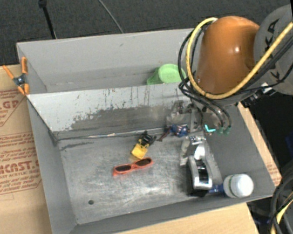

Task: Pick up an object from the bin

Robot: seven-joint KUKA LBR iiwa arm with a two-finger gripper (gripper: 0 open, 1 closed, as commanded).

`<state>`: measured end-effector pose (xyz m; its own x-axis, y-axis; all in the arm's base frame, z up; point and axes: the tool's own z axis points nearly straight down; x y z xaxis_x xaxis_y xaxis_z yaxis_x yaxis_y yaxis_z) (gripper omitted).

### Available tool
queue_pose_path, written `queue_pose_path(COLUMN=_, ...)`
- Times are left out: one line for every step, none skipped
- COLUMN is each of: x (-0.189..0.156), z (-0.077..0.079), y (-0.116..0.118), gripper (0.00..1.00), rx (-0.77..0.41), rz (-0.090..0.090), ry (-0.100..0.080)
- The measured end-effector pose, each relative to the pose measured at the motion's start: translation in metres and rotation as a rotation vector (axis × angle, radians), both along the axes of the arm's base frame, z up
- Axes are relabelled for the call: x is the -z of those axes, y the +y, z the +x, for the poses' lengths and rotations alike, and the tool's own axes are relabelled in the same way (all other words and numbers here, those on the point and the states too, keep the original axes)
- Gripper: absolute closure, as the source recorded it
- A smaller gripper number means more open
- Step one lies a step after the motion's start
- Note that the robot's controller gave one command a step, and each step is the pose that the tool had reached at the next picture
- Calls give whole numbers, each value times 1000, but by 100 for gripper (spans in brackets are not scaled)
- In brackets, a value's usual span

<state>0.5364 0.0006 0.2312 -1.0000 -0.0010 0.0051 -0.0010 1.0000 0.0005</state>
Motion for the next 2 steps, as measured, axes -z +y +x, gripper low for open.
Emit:
queue_pose_path(x=-3, z=1, y=0, gripper=0, rx=0, rz=0, ry=-7)
queue_pose_path(x=42, z=6, y=18, gripper=0, rx=-1, rz=0, ry=-15)
